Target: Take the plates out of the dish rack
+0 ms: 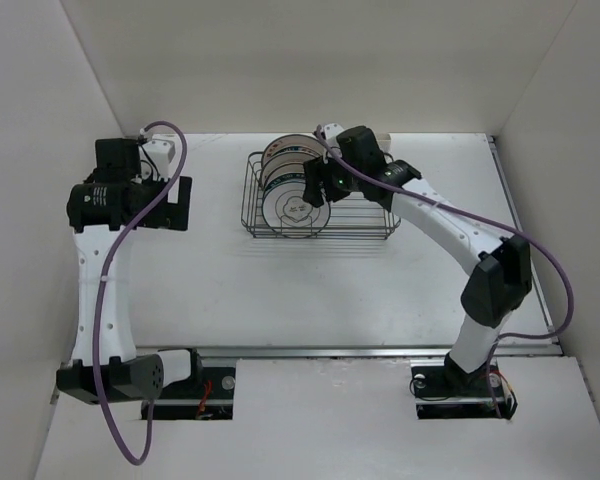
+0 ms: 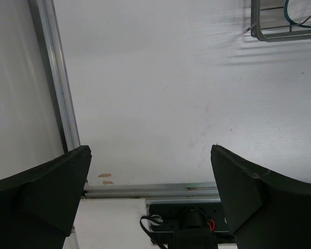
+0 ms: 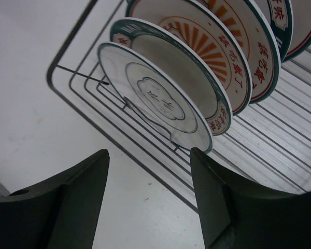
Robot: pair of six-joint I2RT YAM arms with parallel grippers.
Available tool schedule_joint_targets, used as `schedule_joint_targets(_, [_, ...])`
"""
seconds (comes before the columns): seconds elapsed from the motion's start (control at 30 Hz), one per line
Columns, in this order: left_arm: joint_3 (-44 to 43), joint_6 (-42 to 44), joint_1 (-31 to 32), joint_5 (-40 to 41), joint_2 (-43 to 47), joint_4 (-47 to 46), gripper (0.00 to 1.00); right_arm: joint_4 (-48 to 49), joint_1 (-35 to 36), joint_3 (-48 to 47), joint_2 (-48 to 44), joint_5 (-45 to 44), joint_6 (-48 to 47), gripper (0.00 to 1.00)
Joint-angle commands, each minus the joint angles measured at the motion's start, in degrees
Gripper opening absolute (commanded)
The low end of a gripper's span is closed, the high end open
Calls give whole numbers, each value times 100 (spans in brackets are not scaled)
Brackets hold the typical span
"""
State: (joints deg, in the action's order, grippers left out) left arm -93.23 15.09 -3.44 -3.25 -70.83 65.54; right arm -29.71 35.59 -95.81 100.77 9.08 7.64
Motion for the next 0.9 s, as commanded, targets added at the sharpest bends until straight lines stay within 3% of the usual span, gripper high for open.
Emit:
schedule_joint_targets(0.0, [85, -6, 45, -229, -132, -138, 100, 62, -26, -228, 82, -362, -280, 68])
schedule_joint_targets(0.27, [86, -173, 98, -176, -309, -138, 100, 335, -140, 45, 495, -680, -333, 60])
schedule_joint_targets(0.67, [86, -173, 98, -18, -362, -138, 100, 273, -316, -289, 1085, -82, -544, 44])
schedule_joint_targets(0.87, [86, -173, 98, -18, -362, -85, 100, 273, -369, -289, 971, -301, -658, 8])
